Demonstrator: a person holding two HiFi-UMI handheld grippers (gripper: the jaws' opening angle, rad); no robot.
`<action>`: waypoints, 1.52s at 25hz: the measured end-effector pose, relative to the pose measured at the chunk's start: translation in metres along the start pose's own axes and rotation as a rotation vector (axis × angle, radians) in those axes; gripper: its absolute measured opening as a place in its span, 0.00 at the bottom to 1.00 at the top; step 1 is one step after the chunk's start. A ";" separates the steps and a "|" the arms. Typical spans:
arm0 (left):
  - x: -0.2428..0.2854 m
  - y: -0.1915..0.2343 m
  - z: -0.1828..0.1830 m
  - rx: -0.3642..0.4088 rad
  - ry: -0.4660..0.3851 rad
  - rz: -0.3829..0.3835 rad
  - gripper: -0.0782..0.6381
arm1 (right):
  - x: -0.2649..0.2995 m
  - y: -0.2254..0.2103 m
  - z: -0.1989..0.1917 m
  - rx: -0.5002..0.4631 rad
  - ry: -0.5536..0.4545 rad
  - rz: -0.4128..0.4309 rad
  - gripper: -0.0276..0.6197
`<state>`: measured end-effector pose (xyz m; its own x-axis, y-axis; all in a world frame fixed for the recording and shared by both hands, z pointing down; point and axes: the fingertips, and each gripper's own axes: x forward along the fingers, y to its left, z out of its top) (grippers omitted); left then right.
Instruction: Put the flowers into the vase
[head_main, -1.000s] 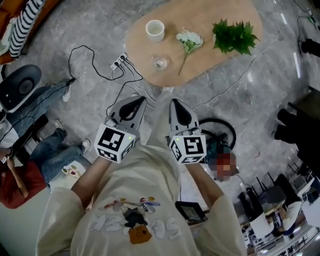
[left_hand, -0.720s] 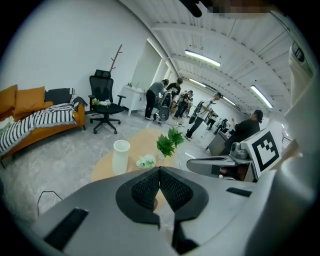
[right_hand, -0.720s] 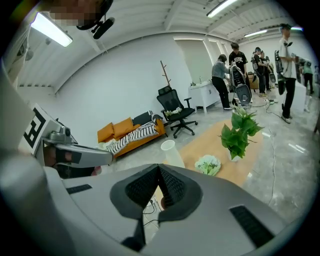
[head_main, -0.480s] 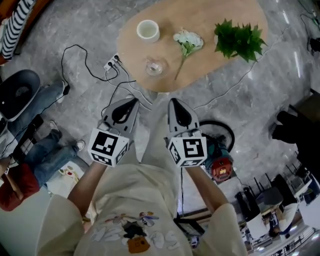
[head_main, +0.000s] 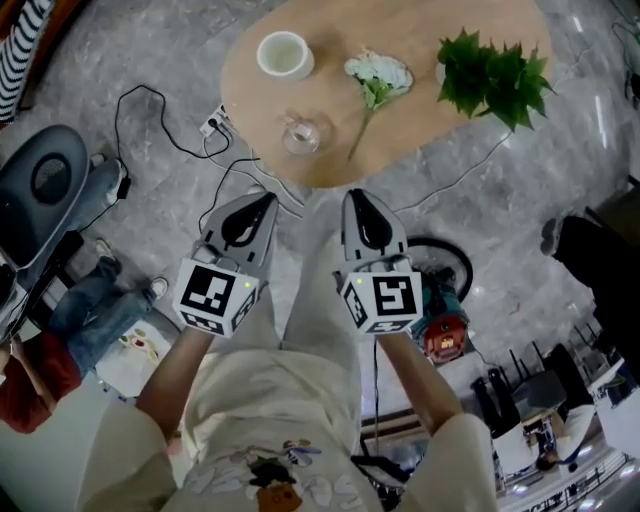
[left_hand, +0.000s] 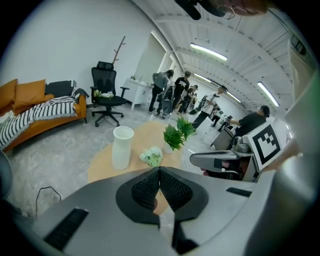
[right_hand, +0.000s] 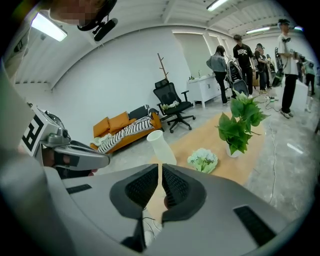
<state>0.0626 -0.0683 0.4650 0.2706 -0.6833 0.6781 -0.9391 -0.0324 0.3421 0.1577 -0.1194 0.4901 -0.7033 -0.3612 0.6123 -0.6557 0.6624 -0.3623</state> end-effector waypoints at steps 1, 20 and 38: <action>0.005 0.001 -0.001 -0.002 0.002 0.001 0.12 | 0.004 -0.004 -0.002 0.005 0.001 -0.001 0.05; 0.095 0.003 -0.007 -0.017 0.021 -0.001 0.12 | 0.062 -0.064 -0.023 0.067 0.028 -0.046 0.13; 0.160 0.011 -0.030 -0.060 0.048 0.000 0.12 | 0.111 -0.110 -0.036 0.056 0.067 -0.075 0.21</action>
<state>0.1019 -0.1566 0.5969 0.2817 -0.6478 0.7078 -0.9251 0.0123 0.3795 0.1617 -0.2088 0.6232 -0.6328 -0.3631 0.6839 -0.7218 0.5964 -0.3512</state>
